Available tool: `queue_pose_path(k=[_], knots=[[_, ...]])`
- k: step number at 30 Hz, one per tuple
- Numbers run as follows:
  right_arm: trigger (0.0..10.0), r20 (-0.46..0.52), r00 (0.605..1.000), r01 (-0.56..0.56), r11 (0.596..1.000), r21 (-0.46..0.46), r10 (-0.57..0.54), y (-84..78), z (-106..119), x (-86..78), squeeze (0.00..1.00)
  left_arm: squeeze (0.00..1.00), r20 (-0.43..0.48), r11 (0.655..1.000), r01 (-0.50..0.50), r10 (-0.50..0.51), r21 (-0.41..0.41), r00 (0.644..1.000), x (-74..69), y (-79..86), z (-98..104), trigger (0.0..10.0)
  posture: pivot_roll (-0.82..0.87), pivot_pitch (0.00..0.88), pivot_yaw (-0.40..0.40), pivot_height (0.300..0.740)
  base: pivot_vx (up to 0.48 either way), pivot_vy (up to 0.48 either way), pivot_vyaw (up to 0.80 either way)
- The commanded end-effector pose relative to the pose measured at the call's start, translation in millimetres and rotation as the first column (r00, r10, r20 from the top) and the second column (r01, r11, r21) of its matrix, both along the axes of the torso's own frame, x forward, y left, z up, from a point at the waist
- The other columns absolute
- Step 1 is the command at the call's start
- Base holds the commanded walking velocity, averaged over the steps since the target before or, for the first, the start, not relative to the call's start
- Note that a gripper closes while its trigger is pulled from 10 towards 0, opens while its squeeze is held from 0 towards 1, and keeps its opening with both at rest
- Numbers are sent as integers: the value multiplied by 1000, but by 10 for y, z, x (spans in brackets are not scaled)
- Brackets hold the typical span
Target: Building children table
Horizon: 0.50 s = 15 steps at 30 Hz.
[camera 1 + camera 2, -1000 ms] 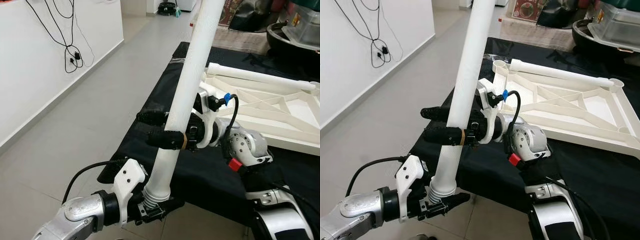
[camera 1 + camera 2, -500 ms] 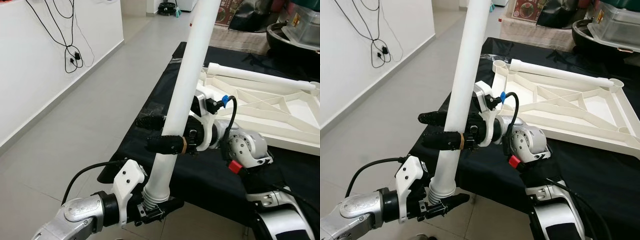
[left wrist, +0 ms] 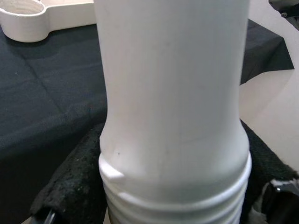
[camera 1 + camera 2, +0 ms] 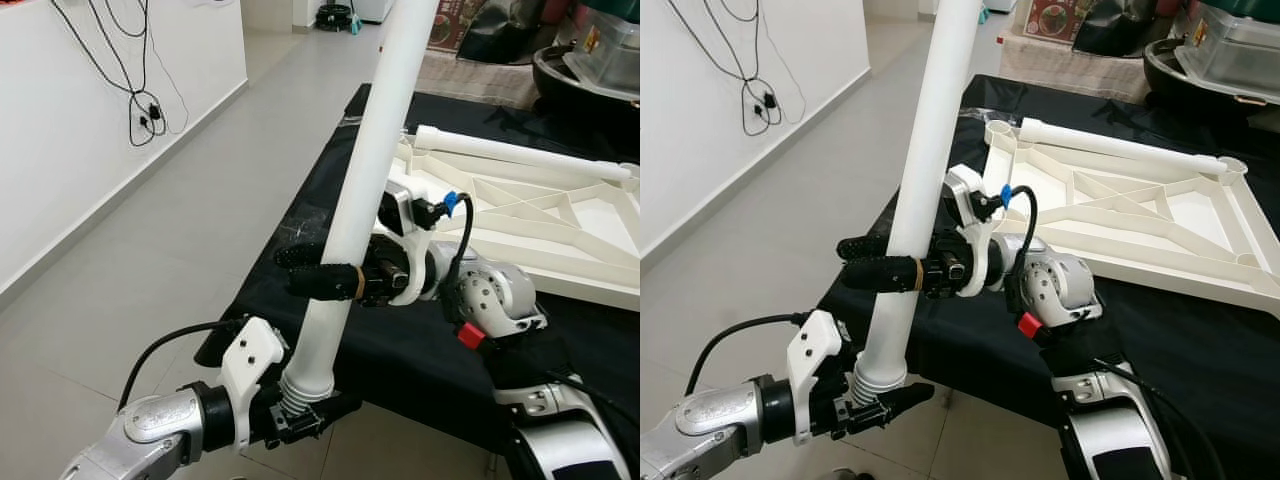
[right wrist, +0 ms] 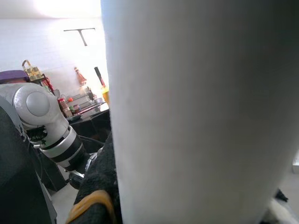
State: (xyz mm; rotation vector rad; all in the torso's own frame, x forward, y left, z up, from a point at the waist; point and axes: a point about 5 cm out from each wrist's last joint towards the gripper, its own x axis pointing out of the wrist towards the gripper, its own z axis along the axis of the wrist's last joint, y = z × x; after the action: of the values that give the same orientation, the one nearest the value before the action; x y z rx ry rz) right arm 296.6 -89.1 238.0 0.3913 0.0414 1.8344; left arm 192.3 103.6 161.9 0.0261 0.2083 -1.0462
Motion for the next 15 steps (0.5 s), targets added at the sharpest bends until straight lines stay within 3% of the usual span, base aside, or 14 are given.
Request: queue_pose_path(k=[1,4,5,11,15], knots=[[0,15,1000,-23,1000,-3,23,-2,15,-32,0,0,-33,1000,11,-11,5,999,-25,-5,-42,10000,116,108,-37,740,0,0,0],[0,12,1000,-24,1000,3,24,0,25,-31,0,0,-46,1000,-12,13,9,999,-9,1,-57,10000,117,108,-38,740,0,0,0],[0,13,1000,-22,1000,4,22,0,29,-27,0,1000,-39,1000,-25,26,10,999,6,8,-58,10000,116,109,-38,740,0,0,0],[0,22,1000,-11,1000,5,11,-6,47,-8,0,1000,-22,998,-64,63,-5,998,52,38,-43,10000,114,108,-38,740,0,0,0],[0,36,999,28,1000,6,-28,-50,74,45,0,1000,30,990,-129,128,60,991,116,94,-75,10000,115,100,-41,740,0,0,0]])
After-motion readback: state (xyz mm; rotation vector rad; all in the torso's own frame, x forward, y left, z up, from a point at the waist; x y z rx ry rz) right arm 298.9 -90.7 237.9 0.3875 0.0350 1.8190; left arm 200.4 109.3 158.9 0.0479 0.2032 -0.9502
